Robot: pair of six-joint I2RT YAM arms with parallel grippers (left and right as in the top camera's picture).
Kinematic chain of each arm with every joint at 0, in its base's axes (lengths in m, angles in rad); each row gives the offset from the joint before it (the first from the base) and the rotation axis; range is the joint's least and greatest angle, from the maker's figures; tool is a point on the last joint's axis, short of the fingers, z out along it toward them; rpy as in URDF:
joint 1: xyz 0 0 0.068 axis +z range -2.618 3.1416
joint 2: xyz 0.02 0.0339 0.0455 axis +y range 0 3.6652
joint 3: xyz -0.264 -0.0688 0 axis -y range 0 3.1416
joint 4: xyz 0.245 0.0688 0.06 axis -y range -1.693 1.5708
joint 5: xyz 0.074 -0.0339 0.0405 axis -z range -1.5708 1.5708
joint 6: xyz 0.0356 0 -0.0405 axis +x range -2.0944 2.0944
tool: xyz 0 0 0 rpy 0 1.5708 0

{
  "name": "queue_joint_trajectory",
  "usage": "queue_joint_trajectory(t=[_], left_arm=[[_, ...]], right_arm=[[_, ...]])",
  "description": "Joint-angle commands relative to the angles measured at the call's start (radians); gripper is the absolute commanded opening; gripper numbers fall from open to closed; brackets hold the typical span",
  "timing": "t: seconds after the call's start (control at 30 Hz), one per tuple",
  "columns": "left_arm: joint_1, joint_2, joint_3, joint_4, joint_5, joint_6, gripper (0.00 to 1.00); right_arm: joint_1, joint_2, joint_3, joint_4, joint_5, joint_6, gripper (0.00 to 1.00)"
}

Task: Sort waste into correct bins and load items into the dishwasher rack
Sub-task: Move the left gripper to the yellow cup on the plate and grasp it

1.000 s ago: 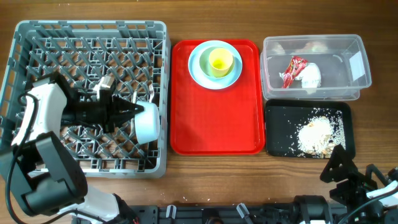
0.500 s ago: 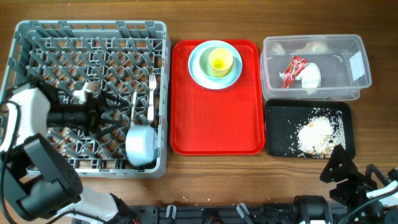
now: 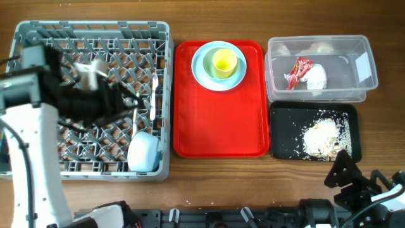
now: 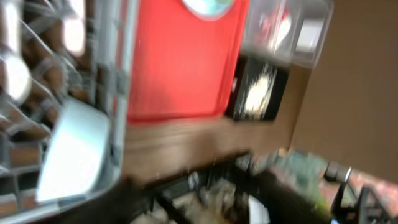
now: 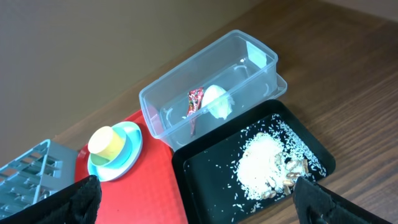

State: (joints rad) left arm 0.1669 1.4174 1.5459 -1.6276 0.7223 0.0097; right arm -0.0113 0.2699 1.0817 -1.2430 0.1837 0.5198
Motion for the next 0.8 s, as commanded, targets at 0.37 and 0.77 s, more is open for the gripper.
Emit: queue_joint_trajectory(t=[0.37,0.77], left_arm=[[-0.484,-0.011,-0.537,0.230,-0.655,-0.676,0.04],[-0.486,-0.019,-0.126,0.082,-0.867,-0.733,0.04]], right_arm=[[-0.003,-0.005,-0.004,-0.001,0.010,0.007,1.00],[-0.003,-0.005,-0.004,-0.001,0.010,0.007,1.00]])
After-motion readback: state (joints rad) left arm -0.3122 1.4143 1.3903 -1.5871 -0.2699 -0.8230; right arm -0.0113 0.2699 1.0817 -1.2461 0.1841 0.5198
